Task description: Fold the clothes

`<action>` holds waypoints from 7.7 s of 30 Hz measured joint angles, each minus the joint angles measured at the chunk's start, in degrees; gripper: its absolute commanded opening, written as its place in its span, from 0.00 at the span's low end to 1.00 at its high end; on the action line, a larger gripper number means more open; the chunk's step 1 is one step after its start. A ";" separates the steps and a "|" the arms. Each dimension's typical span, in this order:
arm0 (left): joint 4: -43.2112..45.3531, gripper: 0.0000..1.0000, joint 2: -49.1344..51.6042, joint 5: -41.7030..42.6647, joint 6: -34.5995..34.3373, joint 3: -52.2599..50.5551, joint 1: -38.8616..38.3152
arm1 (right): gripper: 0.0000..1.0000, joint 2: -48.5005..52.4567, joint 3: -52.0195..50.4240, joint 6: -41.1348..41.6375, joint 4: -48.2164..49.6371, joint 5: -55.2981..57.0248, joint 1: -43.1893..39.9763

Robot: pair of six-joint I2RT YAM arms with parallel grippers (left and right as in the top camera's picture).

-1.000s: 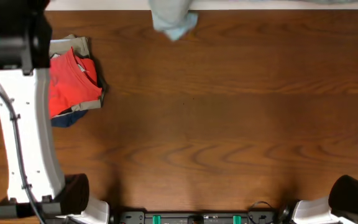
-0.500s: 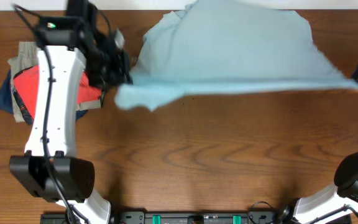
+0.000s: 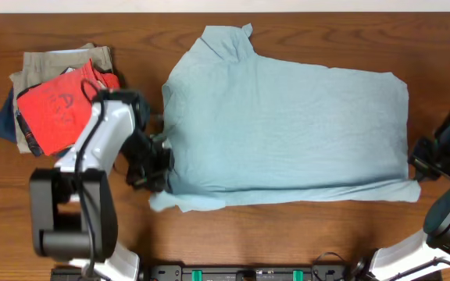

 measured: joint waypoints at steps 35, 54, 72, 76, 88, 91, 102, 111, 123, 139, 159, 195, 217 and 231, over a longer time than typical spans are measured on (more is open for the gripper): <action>62.53 0.58 -9.51 -0.02 -16.09 -6.27 0.00 | 0.34 -5.38 -0.37 1.53 32.15 -9.88 5.55; 43.01 0.88 -5.57 -12.72 -15.47 -6.36 0.00 | 0.56 -5.35 -5.64 1.25 23.28 -3.67 6.86; 58.99 0.54 -5.57 -19.54 -15.13 -17.51 0.00 | 0.16 -5.22 -22.45 2.56 36.59 1.05 6.73; 59.67 0.42 -5.57 -19.80 -14.67 -18.60 0.00 | 0.07 -5.22 -22.86 3.56 36.61 2.10 6.47; 52.37 0.32 -6.34 -22.43 -14.40 -19.98 0.00 | 0.01 -5.22 -23.04 4.74 31.58 3.63 3.87; 49.05 0.31 -6.51 -23.23 -14.45 -19.89 0.00 | 0.01 -5.22 -23.28 5.86 28.96 4.85 1.86; 43.41 0.31 -6.78 -24.74 -14.19 -19.63 0.00 | 0.25 -5.27 -22.40 -0.48 30.36 -13.97 -2.27; 43.50 0.31 -6.78 -24.74 -14.19 -19.63 -0.02 | 0.35 -5.31 -19.78 -3.67 36.68 -21.97 -2.27; 43.50 0.32 -6.78 -24.85 -14.19 -19.63 -0.02 | 0.33 -5.42 -23.58 -0.90 44.70 -15.41 -2.27; 30.29 0.08 -6.36 -25.07 -14.23 -20.52 0.00 | 0.01 -8.72 -27.71 14.58 30.71 7.28 -4.28; 25.07 0.69 -14.93 -18.56 -11.63 -14.34 0.00 | 0.52 -20.02 -26.60 13.44 29.59 0.48 -6.56; 75.58 0.98 21.57 -8.92 -0.57 11.80 -6.86 | 0.75 -26.75 -22.71 -0.79 22.82 -21.20 -2.73; 71.32 0.06 23.82 -8.50 -0.55 13.55 -9.09 | 0.62 -26.75 -22.71 -1.20 29.03 -21.24 -2.73; 56.00 0.06 8.09 -8.57 -4.39 13.14 -8.79 | 0.72 -18.08 -19.85 -1.33 42.53 -13.92 9.70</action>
